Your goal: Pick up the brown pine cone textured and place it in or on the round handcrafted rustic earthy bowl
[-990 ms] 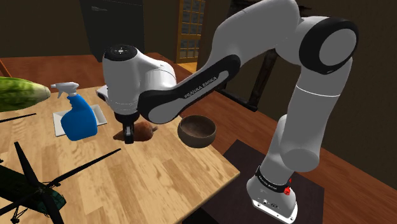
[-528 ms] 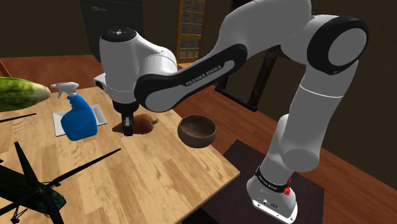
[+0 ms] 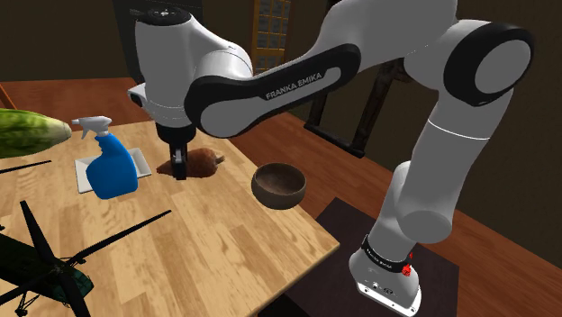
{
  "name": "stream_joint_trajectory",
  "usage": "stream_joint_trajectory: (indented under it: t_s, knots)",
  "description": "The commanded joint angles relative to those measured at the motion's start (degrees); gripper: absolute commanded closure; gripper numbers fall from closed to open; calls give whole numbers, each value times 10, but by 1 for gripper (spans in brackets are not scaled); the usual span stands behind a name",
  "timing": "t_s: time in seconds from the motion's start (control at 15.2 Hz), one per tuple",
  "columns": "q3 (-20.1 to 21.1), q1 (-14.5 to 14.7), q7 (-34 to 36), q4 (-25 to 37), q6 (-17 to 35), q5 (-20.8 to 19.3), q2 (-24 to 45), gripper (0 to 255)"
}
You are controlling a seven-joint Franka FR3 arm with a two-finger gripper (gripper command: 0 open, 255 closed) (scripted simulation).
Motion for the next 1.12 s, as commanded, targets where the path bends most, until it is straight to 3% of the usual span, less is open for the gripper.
stream_joint_trajectory:
  t_s: [0.0,0.4,1.06]
  knots:
    - [1,0,-5,13,-15,4,-3,255]
    - [1,1,-18,44,-52,13,-11,255]
    - [-60,-11,-122,-199,-5,94,-242,255]
